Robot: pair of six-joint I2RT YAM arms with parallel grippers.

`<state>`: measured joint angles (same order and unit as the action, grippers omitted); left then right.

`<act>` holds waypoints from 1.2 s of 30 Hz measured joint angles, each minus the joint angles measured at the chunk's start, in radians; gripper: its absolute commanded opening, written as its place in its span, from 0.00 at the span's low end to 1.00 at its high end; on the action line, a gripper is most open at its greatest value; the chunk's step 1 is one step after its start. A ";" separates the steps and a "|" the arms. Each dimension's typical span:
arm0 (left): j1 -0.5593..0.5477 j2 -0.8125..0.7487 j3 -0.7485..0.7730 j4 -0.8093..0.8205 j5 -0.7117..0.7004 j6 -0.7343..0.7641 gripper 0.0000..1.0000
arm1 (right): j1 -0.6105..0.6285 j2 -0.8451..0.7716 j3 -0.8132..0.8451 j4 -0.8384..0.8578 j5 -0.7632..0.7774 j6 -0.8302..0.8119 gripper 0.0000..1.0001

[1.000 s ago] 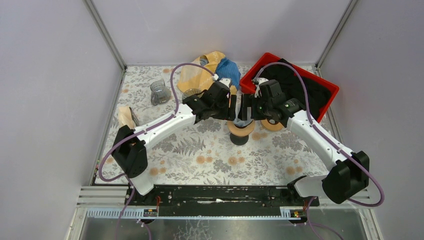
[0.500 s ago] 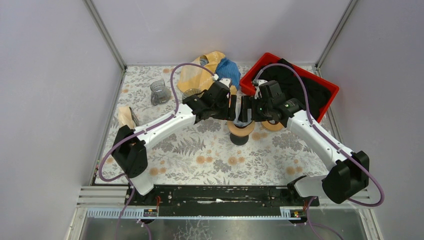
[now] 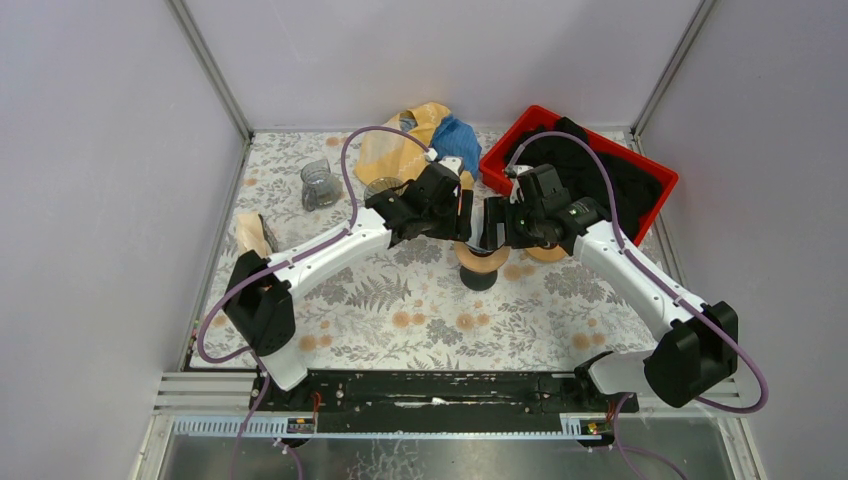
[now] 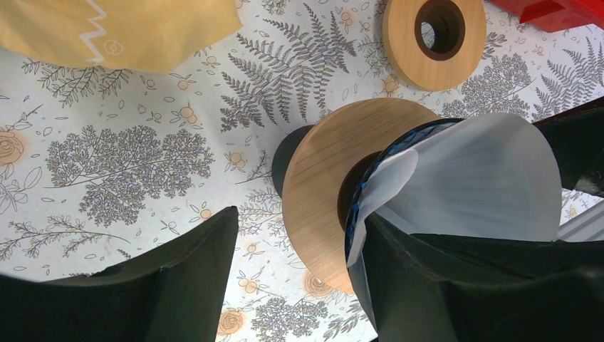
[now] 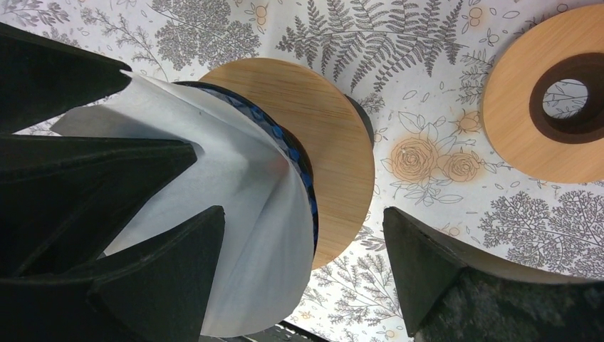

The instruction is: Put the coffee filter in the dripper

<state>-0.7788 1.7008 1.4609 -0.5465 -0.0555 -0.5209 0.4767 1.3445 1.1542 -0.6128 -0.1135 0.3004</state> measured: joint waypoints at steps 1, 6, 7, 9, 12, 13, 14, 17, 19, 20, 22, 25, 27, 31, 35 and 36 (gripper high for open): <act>0.000 0.000 0.000 0.000 0.000 0.000 0.70 | 0.000 0.000 0.000 -0.003 0.001 -0.001 0.88; 0.000 0.002 0.000 0.000 0.001 0.000 0.69 | 0.000 0.015 0.000 -0.014 0.019 -0.009 0.87; 0.000 0.002 0.000 0.000 0.001 0.000 0.69 | 0.000 0.021 0.000 -0.016 0.021 -0.009 0.87; 0.000 0.003 0.000 0.000 0.003 0.000 0.69 | 0.000 0.030 0.000 -0.016 0.024 -0.009 0.87; 0.000 0.004 0.000 0.000 0.004 0.000 0.68 | 0.000 0.033 0.000 -0.016 0.028 -0.009 0.87; 0.000 0.004 0.000 0.000 0.004 0.000 0.68 | 0.000 0.033 0.001 -0.016 0.032 -0.009 0.87; 0.000 0.004 0.000 0.000 0.005 0.000 0.68 | 0.000 0.035 0.003 -0.018 0.038 -0.010 0.87; 0.000 0.004 0.000 0.000 0.005 0.000 0.68 | 0.000 0.045 0.008 -0.018 0.044 -0.013 0.87; 0.000 0.004 0.000 0.000 0.005 0.000 0.68 | 0.000 0.051 0.009 -0.022 0.044 -0.013 0.87; 0.000 0.004 0.000 0.000 0.005 0.000 0.68 | 0.000 0.051 0.009 -0.024 0.044 -0.013 0.87; 0.000 0.005 0.000 0.000 0.005 0.000 0.68 | 0.000 0.051 0.010 -0.026 0.044 -0.014 0.87; 0.000 0.005 0.000 0.000 0.006 0.000 0.68 | 0.000 0.051 0.012 -0.033 0.044 -0.017 0.87; 0.000 0.007 0.000 0.000 0.007 0.000 0.68 | 0.000 0.051 0.016 -0.040 0.043 -0.021 0.86; -0.001 0.010 0.000 0.001 0.008 0.000 0.68 | 0.000 0.052 0.024 -0.053 0.040 -0.032 0.85; -0.002 0.010 0.000 0.001 0.008 0.000 0.68 | 0.000 0.061 0.031 -0.061 0.033 -0.045 0.85; -0.002 0.010 0.000 0.001 0.008 0.000 0.68 | 0.000 0.066 0.035 -0.064 0.029 -0.049 0.85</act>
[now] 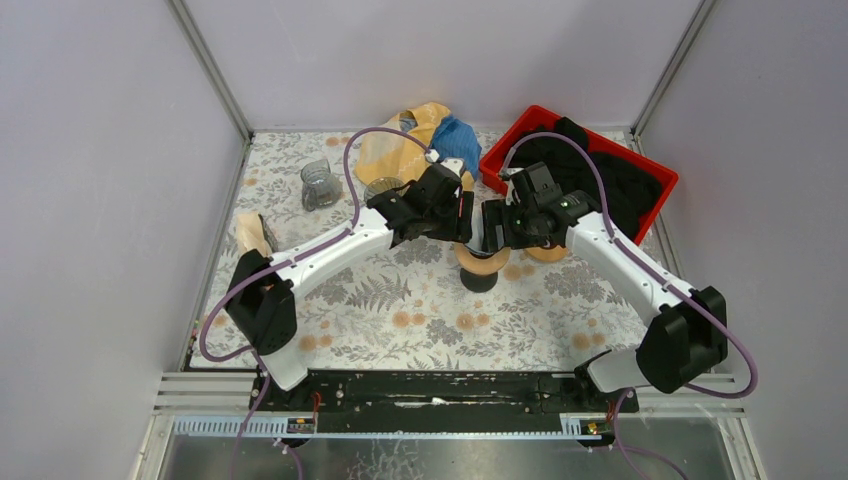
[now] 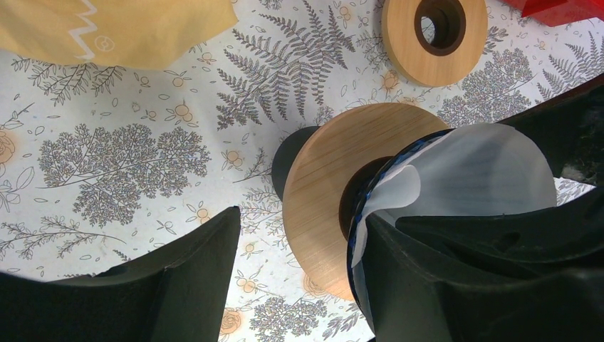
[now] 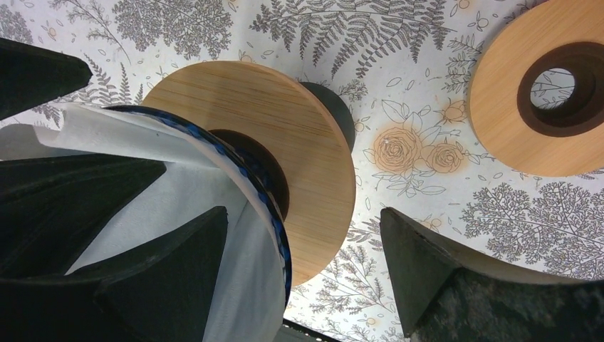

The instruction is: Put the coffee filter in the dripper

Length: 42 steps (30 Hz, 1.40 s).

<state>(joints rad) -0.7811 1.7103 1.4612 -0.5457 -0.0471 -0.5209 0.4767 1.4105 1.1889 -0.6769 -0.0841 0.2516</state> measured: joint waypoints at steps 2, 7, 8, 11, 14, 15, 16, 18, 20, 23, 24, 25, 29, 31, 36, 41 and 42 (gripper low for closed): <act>0.000 0.000 0.000 0.000 0.000 0.000 0.68 | 0.000 0.009 0.005 -0.003 -0.008 -0.005 0.85; 0.000 0.000 0.000 0.000 0.002 0.000 0.68 | 0.000 0.028 0.009 -0.003 -0.014 -0.009 0.84; 0.000 0.000 0.000 0.000 0.002 0.000 0.68 | 0.000 0.031 0.009 -0.003 -0.014 -0.009 0.84; -0.002 0.000 0.000 0.000 0.002 0.000 0.68 | 0.000 0.034 0.008 -0.003 -0.014 -0.009 0.84; -0.003 0.000 0.000 0.000 0.002 0.000 0.68 | 0.000 0.034 0.009 -0.004 -0.013 -0.011 0.84; -0.003 0.000 0.000 0.000 0.002 0.000 0.68 | 0.000 0.034 0.008 -0.004 -0.012 -0.011 0.84; -0.003 0.000 0.000 0.000 0.002 0.000 0.68 | 0.000 0.034 0.009 -0.005 -0.012 -0.011 0.84; -0.003 0.000 0.000 0.000 0.002 0.000 0.68 | 0.000 0.034 0.009 -0.005 -0.011 -0.011 0.85; -0.003 0.000 0.000 0.000 0.002 0.000 0.68 | 0.000 0.033 0.009 -0.005 -0.011 -0.011 0.85; -0.003 0.000 0.000 0.000 0.002 0.000 0.72 | 0.000 0.030 0.009 -0.005 -0.010 -0.011 0.85; -0.003 0.000 0.000 0.000 0.002 0.000 0.73 | 0.000 0.028 0.009 -0.005 -0.008 -0.011 0.85; -0.003 0.000 0.000 0.000 0.002 0.000 0.74 | 0.000 0.026 0.009 -0.005 -0.006 -0.011 0.85; -0.003 -0.005 0.000 0.000 0.008 0.000 0.76 | 0.000 0.024 0.009 -0.006 -0.006 -0.011 0.85; -0.002 -0.013 0.000 0.000 0.023 -0.001 0.77 | 0.000 0.024 0.009 -0.006 -0.006 -0.012 0.86; 0.010 -0.037 -0.006 0.030 0.086 -0.003 0.79 | 0.000 0.024 0.009 -0.006 -0.006 -0.012 0.86; 0.027 -0.045 -0.021 0.063 0.119 -0.005 0.79 | 0.000 0.024 0.009 -0.006 -0.006 -0.012 0.86; 0.031 -0.045 -0.024 0.067 0.124 -0.005 0.79 | 0.000 0.024 0.009 -0.006 -0.007 -0.012 0.86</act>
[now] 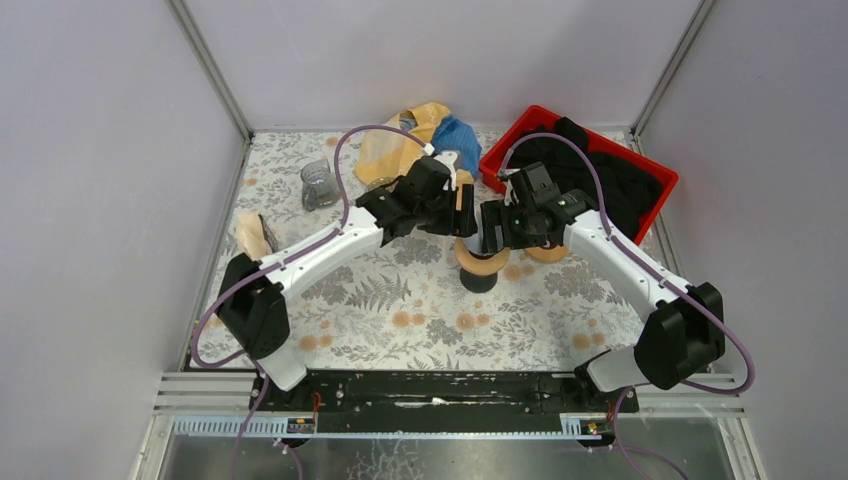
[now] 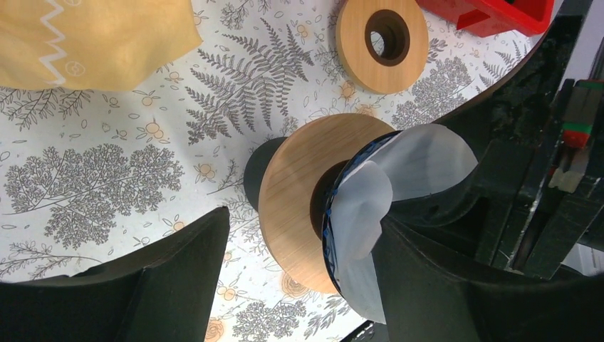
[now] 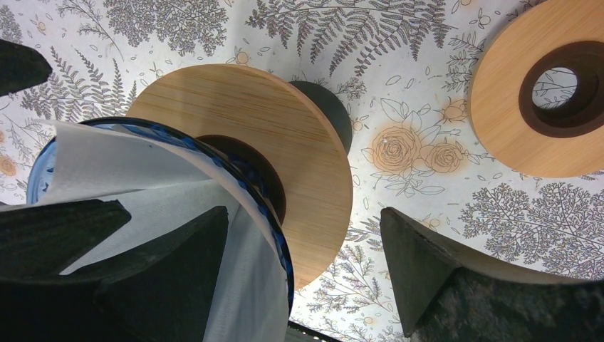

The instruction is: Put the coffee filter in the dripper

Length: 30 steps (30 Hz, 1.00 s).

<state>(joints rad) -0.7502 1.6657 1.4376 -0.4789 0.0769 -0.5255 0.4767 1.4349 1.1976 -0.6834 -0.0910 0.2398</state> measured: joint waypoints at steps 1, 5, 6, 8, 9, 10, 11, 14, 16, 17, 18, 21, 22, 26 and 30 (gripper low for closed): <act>0.001 0.000 0.000 0.002 0.002 0.000 0.79 | 0.000 0.000 0.000 0.000 0.000 0.000 0.86; 0.008 0.002 0.000 0.022 0.016 0.000 0.79 | 0.000 0.000 0.000 0.000 -0.001 0.000 0.86; 0.011 0.004 0.000 0.030 0.022 0.000 0.79 | 0.000 0.000 0.000 0.000 -0.001 0.000 0.86; 0.012 0.009 0.000 0.042 0.034 0.000 0.79 | 0.000 0.000 0.000 0.000 -0.001 0.000 0.86; 0.012 0.012 0.000 0.044 0.038 0.000 0.79 | 0.000 0.000 0.000 0.000 -0.001 0.000 0.86; 0.011 0.017 0.000 0.046 0.042 0.000 0.79 | 0.000 0.000 0.000 0.000 -0.001 0.000 0.86; 0.011 0.021 0.000 0.049 0.045 0.000 0.79 | 0.000 0.000 0.000 0.000 -0.001 0.000 0.86; 0.011 0.037 0.000 0.054 0.050 0.000 0.78 | 0.000 0.000 0.000 0.000 -0.002 0.000 0.86; 0.011 0.050 0.000 0.057 0.050 0.000 0.77 | 0.000 0.000 0.000 0.000 -0.003 0.000 0.86; 0.011 0.055 0.000 0.057 0.049 0.000 0.76 | 0.000 0.000 0.000 0.000 -0.005 0.000 0.86; 0.011 0.061 0.000 0.057 0.047 0.001 0.75 | 0.000 0.000 0.000 0.000 -0.005 0.000 0.86; 0.011 0.071 0.002 0.057 0.028 0.001 0.73 | 0.000 0.000 0.000 0.000 -0.005 0.000 0.86; 0.011 0.072 0.002 0.057 0.020 0.001 0.72 | 0.000 0.000 0.000 0.000 -0.005 0.000 0.86; 0.011 0.074 0.007 0.055 -0.002 0.002 0.70 | 0.000 0.000 0.000 0.000 -0.006 0.000 0.86; 0.011 0.080 0.014 0.053 -0.006 0.002 0.69 | 0.000 0.000 0.000 0.001 -0.006 0.000 0.86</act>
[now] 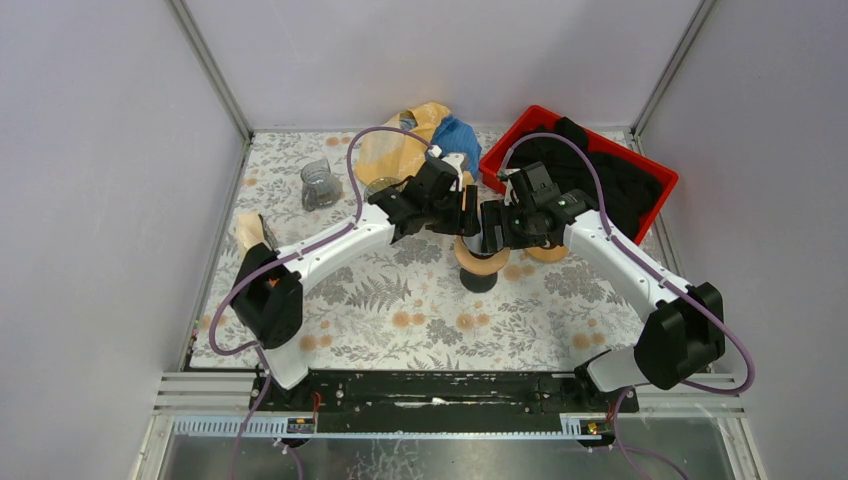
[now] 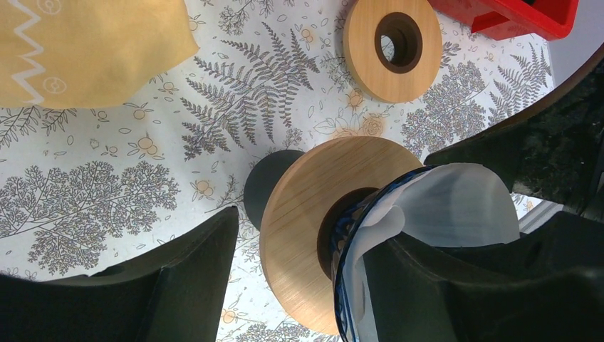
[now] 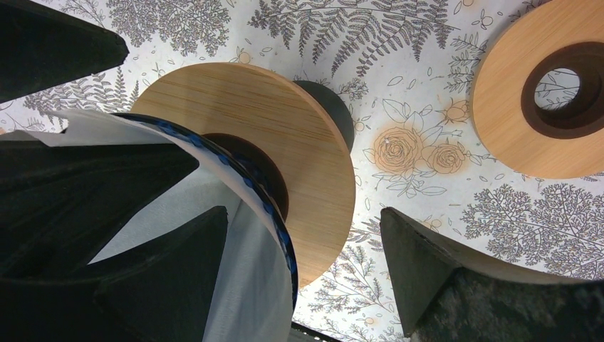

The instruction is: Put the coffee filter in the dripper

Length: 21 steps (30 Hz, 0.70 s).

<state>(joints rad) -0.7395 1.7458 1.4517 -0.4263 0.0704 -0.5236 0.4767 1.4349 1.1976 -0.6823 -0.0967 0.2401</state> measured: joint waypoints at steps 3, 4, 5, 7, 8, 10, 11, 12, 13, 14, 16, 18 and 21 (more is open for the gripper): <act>0.000 0.003 0.001 0.000 0.000 0.000 0.69 | 0.000 0.000 0.000 0.000 0.000 0.000 0.86; 0.000 0.003 0.002 0.000 0.000 0.000 0.69 | 0.000 0.000 0.000 0.000 0.000 0.000 0.86; 0.000 0.003 0.001 0.000 0.000 0.000 0.69 | 0.000 0.000 0.000 0.000 0.000 0.000 0.86; -0.001 0.003 0.002 0.000 0.000 0.000 0.69 | 0.000 0.000 0.000 0.001 0.000 0.000 0.86; -0.001 0.003 0.001 0.000 -0.001 0.000 0.69 | 0.000 0.000 0.000 0.001 0.000 0.000 0.86; -0.001 0.003 0.002 0.000 0.000 0.000 0.69 | 0.000 -0.003 0.000 0.001 0.000 0.000 0.86; -0.001 0.003 0.002 0.000 0.000 0.000 0.69 | 0.000 -0.006 0.000 0.001 -0.001 0.000 0.86; -0.001 0.003 0.001 0.000 0.000 0.000 0.69 | 0.000 -0.009 0.000 0.001 -0.002 0.000 0.86; -0.001 0.003 0.001 0.000 0.000 0.000 0.69 | 0.000 -0.014 0.000 0.001 -0.002 0.000 0.86; -0.001 0.003 0.001 0.000 0.000 0.000 0.69 | 0.000 -0.018 0.000 0.000 -0.002 0.001 0.87; -0.001 0.003 0.001 0.000 0.000 0.000 0.69 | 0.000 -0.031 0.000 0.001 -0.002 0.002 0.88; -0.001 0.003 0.002 0.000 0.000 0.000 0.69 | 0.000 -0.039 0.000 0.001 -0.002 0.003 0.88; -0.002 0.003 0.001 0.000 0.000 0.000 0.70 | 0.000 -0.041 0.010 0.002 -0.001 0.004 0.88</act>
<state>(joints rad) -0.7410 1.7493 1.4528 -0.4267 0.0704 -0.5232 0.4767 1.3941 1.2072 -0.6804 -0.0978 0.2440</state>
